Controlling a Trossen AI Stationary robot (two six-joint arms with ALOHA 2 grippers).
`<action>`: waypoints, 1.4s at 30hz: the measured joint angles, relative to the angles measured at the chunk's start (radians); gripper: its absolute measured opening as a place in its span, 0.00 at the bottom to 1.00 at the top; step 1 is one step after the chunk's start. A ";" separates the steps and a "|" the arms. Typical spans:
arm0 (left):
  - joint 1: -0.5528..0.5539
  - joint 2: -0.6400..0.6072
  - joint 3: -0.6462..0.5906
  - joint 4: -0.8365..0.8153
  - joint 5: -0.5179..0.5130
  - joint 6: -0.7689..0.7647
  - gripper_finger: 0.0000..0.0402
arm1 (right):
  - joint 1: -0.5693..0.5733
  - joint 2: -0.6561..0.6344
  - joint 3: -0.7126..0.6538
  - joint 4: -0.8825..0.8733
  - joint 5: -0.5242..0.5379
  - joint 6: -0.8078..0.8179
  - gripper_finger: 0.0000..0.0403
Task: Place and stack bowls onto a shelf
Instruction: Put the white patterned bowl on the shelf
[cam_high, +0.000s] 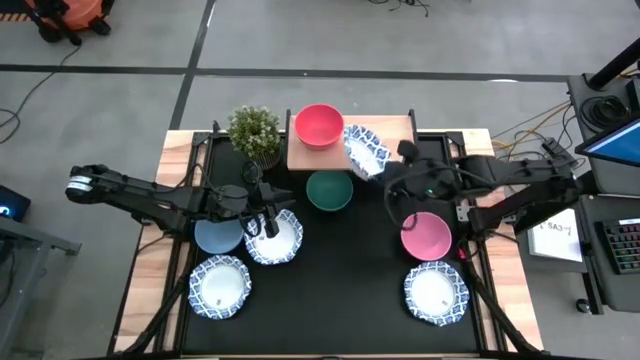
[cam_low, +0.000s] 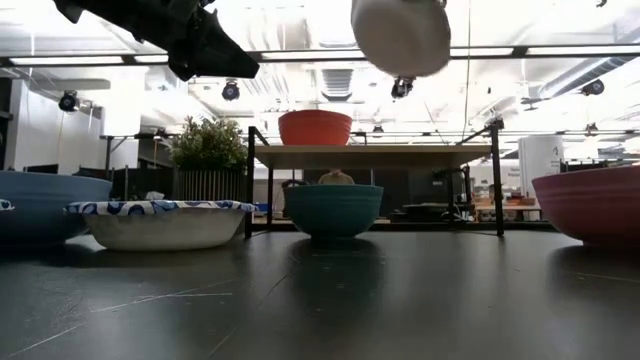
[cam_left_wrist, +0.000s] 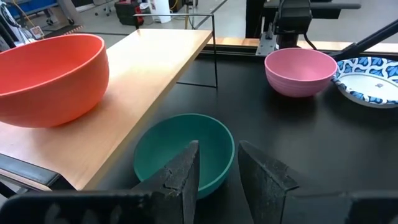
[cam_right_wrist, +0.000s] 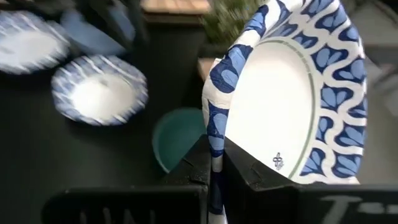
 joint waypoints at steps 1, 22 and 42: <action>0.000 0.000 0.000 0.001 0.000 0.000 0.23 | -0.020 0.009 0.000 -0.016 0.000 0.006 0.02; 0.000 -0.001 0.000 0.002 0.000 0.000 0.23 | -0.398 0.331 0.000 -0.122 0.011 -0.193 0.02; 0.000 -0.001 0.000 0.002 0.000 0.000 0.23 | -0.428 0.304 0.034 -0.165 -0.091 -0.126 0.31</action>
